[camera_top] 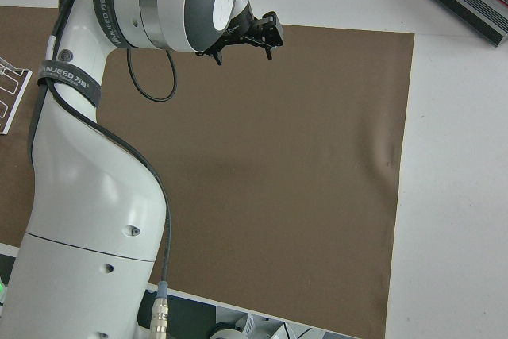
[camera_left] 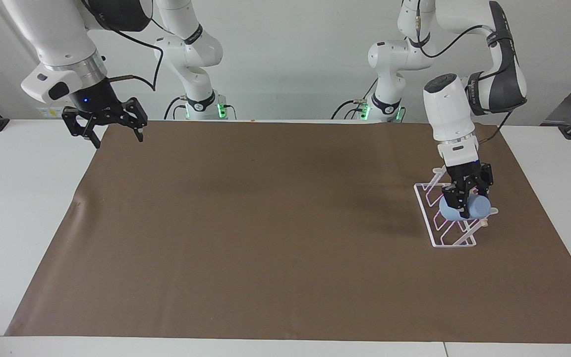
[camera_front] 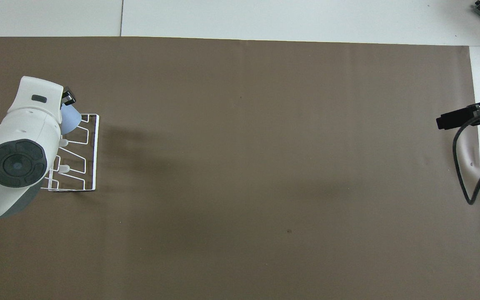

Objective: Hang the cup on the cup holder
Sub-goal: 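Hang the cup on the rack's wooden peg with the left gripper, then open the left gripper and withdraw it from the hung cup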

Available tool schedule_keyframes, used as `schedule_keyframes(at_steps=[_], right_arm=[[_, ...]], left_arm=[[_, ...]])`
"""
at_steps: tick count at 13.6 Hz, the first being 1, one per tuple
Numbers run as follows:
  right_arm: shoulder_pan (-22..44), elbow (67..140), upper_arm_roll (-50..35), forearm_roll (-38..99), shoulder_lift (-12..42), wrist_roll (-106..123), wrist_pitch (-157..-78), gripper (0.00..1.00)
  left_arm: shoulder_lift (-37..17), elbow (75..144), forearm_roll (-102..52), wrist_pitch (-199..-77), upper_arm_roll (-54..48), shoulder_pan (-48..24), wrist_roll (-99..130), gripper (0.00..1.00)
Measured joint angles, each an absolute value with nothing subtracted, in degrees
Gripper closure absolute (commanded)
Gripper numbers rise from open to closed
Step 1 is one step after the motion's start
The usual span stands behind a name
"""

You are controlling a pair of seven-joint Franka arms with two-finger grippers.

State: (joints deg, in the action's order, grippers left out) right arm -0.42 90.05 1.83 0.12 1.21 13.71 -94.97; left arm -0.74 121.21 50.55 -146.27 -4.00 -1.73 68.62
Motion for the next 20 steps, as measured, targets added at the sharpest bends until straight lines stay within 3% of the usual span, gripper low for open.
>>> schedule_keyframes(at_steps=[4, 12, 20], right_arm=[[-0.43, 98.19, 1.83, -1.17, -3.00, 13.58, -98.87, 0.00], [-0.42, 99.02, 1.98, -2.52, -3.76, 9.87, -101.25, 0.00], [1.55, 99.48, 4.13, -3.27, -3.73, 9.69, -102.12, 0.00]], left_arm=[[-0.48, 121.40, 50.57, -146.47, -4.19, -1.74, 69.65, 0.00], [0.20, 119.41, 48.08, -146.65, -4.45, -1.76, 69.79, 0.00], [1.00, 110.05, 27.17, -138.64, -5.92, -3.53, 67.87, 0.00]])
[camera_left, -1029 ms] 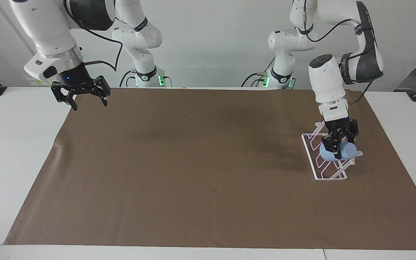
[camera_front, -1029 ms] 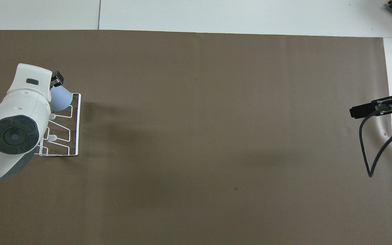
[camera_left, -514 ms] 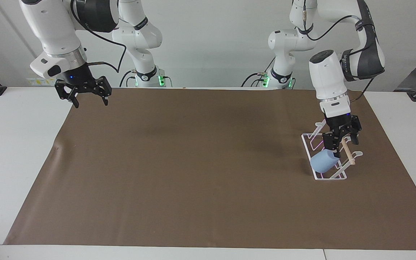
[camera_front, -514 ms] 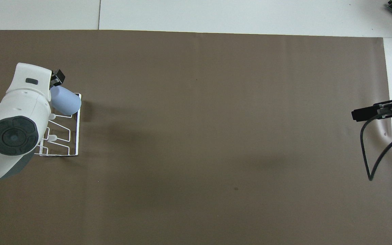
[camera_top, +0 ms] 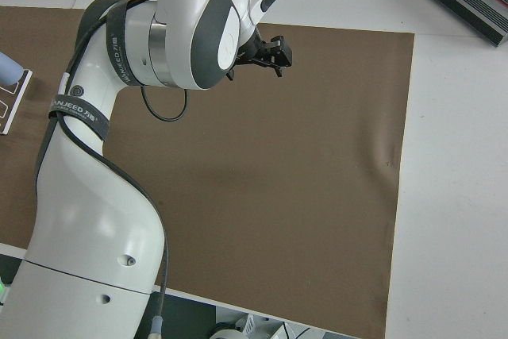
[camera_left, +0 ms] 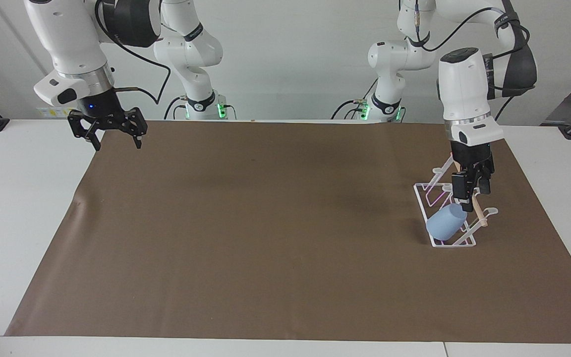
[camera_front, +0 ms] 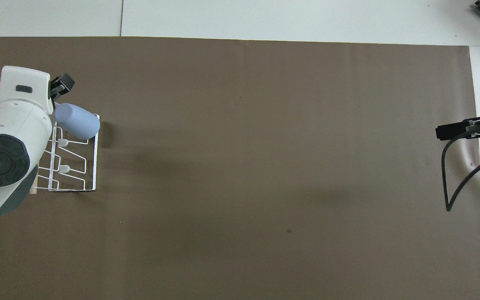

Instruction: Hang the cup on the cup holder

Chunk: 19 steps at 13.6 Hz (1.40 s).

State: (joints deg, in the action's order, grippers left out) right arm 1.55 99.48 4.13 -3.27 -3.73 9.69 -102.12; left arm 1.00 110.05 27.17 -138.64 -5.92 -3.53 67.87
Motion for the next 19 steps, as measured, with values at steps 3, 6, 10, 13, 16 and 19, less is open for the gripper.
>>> schedule_keyframes(at_steps=[3, 6, 10, 13, 16, 19], right_arm=[[1.91, 99.52, 5.15, -2.79, -3.73, 9.00, -101.20, 0.00], [1.96, 99.53, 5.23, -1.17, -3.73, 2.73, -100.72, 0.00], [1.98, 99.53, 5.23, 0.51, -3.73, 0.24, -99.29, 0.00], [1.98, 99.53, 5.24, 0.78, -3.73, 0.20, -98.92, 0.00], [1.98, 99.53, 5.24, 0.78, -3.73, 0.20, -98.91, 0.00], [1.98, 99.53, 5.24, 0.80, -3.73, 0.20, -98.89, 0.00]], left_arm=[[1.60, 105.57, 18.97, -130.42, -5.99, -4.16, 59.61, 0.00], [3.81, 103.49, 11.47, -122.34, -5.48, -4.07, 46.29, 0.00], [6.56, 103.40, 7.65, -112.38, -4.39, -3.99, 27.35, 0.00], [7.03, 103.21, 1.97, -106.46, -3.92, -2.69, 16.36, 0.00], [7.16, 100.41, 0.43, -99.17, -3.47, -1.93, 7.00, 0.00], [7.17, 97.26, 0.42, -94.35, -3.00, -0.98, 0.03, 0.00]])
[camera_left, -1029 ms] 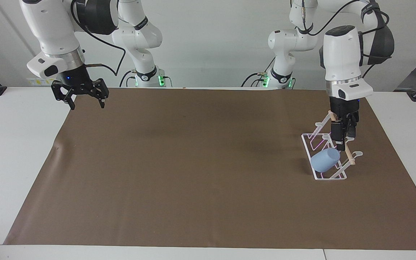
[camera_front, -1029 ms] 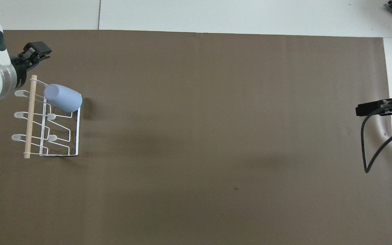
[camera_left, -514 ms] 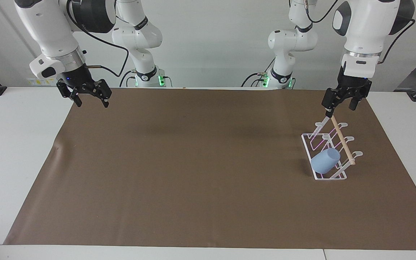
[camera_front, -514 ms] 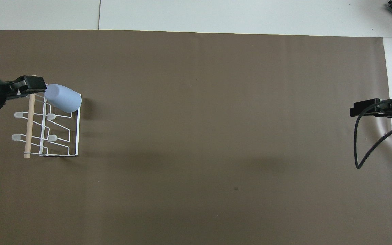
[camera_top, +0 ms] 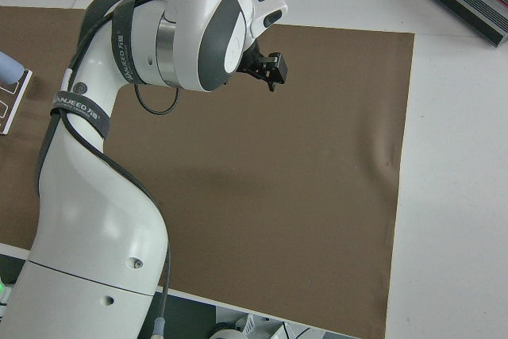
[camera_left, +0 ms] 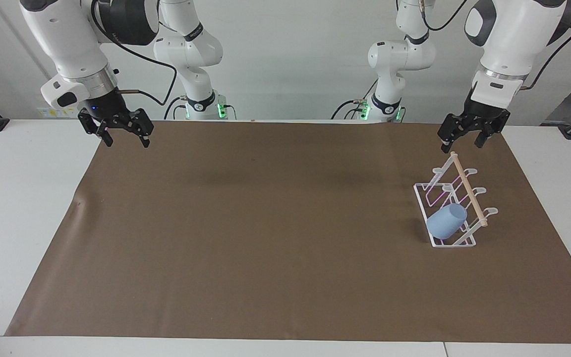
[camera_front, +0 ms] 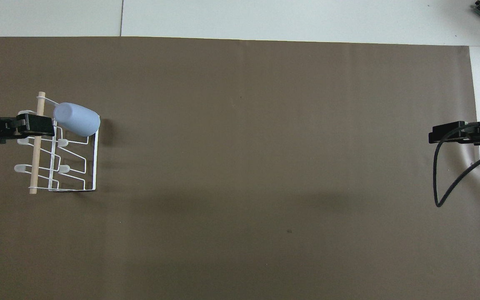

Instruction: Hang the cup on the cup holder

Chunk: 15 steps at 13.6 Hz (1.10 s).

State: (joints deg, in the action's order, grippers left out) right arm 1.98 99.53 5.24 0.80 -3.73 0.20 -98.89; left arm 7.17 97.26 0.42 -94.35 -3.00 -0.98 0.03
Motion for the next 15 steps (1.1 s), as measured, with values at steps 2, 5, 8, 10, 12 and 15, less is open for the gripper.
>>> schedule_keyframes(at_steps=[2, 5, 8, 10, 12, 15], right_arm=[[1.98, 99.53, 5.24, 0.80, -3.73, 0.20, -98.89, 0.00], [1.98, 99.53, 5.24, 0.81, -3.73, 0.19, -98.89, 0.00], [1.93, 99.53, 5.25, 0.81, -3.76, 0.19, -98.89, 0.00], [1.93, 99.53, 5.26, 0.81, -3.82, 0.18, -98.89, 0.00], [1.94, 99.53, 5.25, 0.81, -3.92, 0.18, -98.89, 0.00], [2.08, 99.53, 5.24, 0.81, -4.05, 0.18, -98.89, 0.00]], left_arm=[[7.17, 96.71, 1.64, -93.44, -3.46, -0.94, -1.57, 0.00], [7.08, 96.96, 2.79, -93.31, -4.26, -0.91, -1.69, 0.00], [7.07, 97.25, 2.61, -92.36, -4.18, -0.46, -1.68, 0.00], [7.05, 97.20, 1.45, -92.26, -4.05, -0.39, -1.68, 0.00], [6.59, 96.36, 1.26, -91.21, -4.07, -0.38, -1.74, 0.00], [3.54, 93.04, 1.28, -88.35, -4.47, -0.39, -2.32, 0.00]])
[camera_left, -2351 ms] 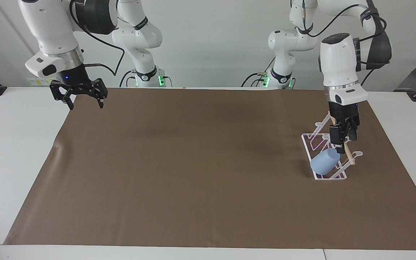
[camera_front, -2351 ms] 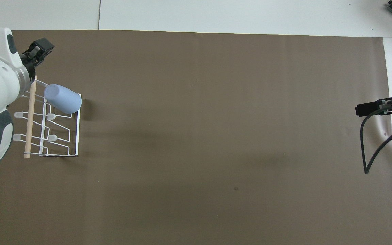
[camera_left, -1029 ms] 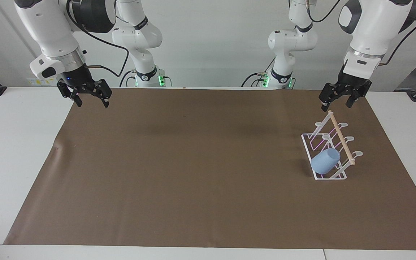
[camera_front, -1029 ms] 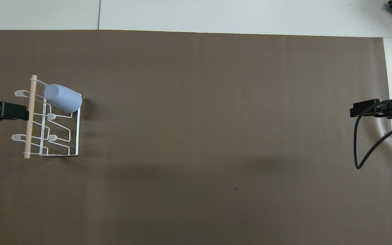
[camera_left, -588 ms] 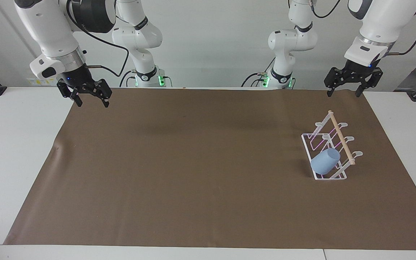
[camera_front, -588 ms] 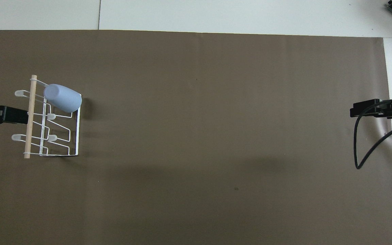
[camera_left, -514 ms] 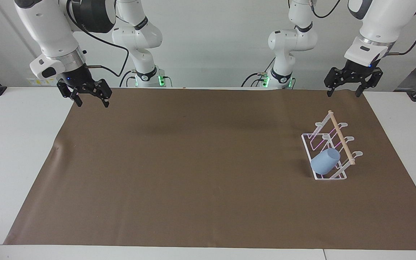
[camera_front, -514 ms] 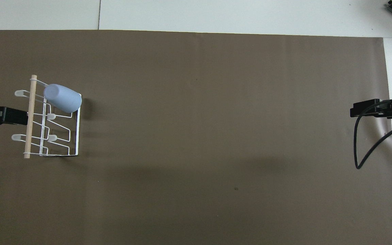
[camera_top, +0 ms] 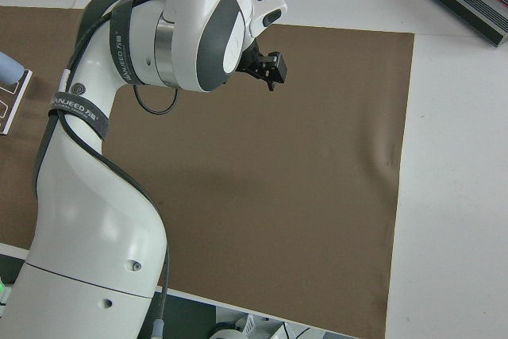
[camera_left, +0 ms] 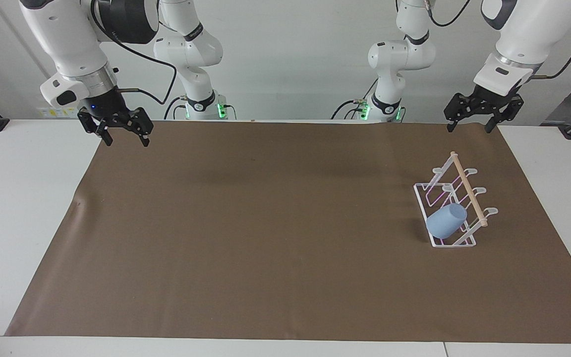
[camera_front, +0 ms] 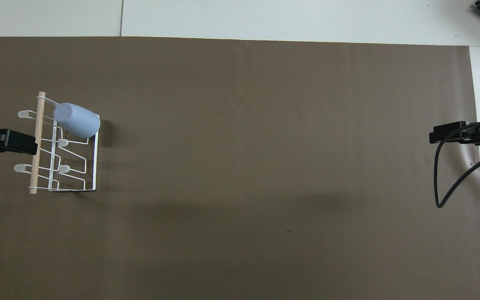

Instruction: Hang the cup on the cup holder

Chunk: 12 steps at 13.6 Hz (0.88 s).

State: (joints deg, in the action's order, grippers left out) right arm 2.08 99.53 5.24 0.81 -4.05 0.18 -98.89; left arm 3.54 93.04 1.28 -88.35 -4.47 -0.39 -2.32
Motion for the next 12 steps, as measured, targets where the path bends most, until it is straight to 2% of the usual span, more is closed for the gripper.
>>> schedule_keyframes(at_steps=[3, 12], right_arm=[[2.09, 99.53, 5.24, 0.81, -4.06, 0.18, -98.89, 0.00], [2.09, 99.53, 5.24, 0.81, -4.07, 0.18, -98.89, 0.00]], left_arm=[[1.96, 91.65, 1.28, -87.89, -4.30, -0.33, -3.92, 0.00], [2.07, 90.39, 0.71, -87.85, -4.30, 0.67, -4.40, 0.00]])
